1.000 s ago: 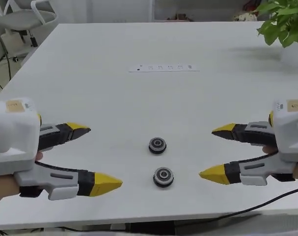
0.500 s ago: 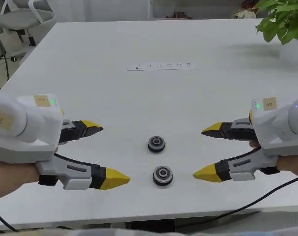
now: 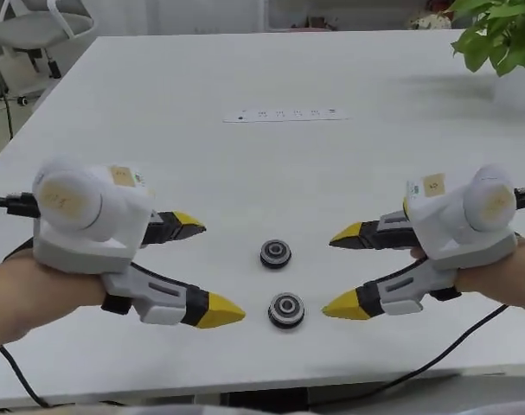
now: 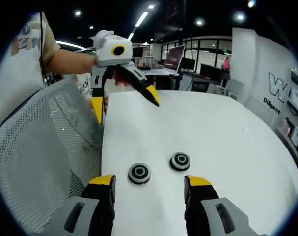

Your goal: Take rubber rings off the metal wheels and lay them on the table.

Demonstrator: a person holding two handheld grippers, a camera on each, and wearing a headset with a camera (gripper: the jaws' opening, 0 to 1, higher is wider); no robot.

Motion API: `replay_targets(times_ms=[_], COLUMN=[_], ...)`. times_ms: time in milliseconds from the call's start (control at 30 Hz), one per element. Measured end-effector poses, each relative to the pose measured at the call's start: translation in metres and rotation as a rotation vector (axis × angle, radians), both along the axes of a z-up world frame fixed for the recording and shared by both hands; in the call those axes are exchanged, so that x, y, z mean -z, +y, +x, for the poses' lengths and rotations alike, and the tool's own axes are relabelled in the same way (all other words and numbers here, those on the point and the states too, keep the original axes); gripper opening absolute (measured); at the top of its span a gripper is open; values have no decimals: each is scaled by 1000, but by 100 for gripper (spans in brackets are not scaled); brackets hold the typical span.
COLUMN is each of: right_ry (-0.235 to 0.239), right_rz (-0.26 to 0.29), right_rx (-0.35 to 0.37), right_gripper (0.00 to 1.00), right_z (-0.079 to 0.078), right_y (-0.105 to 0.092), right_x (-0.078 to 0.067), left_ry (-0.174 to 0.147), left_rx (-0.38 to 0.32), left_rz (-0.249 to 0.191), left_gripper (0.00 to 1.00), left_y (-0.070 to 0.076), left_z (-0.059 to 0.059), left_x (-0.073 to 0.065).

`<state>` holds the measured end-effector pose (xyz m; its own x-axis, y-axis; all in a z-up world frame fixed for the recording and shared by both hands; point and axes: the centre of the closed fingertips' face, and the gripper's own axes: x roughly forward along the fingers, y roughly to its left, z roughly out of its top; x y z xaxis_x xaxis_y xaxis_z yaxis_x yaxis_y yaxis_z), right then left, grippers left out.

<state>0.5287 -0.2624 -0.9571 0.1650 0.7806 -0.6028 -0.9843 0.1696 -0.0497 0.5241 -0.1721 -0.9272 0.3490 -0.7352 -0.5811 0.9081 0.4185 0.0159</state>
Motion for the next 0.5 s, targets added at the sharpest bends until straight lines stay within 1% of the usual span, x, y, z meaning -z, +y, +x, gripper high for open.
replay_targets(times_ms=[133, 200, 400, 500], right_ry=[14, 26, 42, 53], right_rz=[-2, 0, -28, -30], right_rx=[-17, -27, -59, -67], right_gripper=[53, 53, 51, 50], right_z=[1, 1, -2, -2], right_y=[5, 8, 14, 17], right_x=[4, 6, 18, 22], left_ry=[4, 12, 26, 34], left_rx=[13, 18, 37, 46], left_rz=[7, 6, 12, 11], left_gripper=[77, 76, 74, 72], left_y=[-4, -7, -13, -16], left_z=[3, 4, 5, 6], left_x=[4, 6, 14, 18])
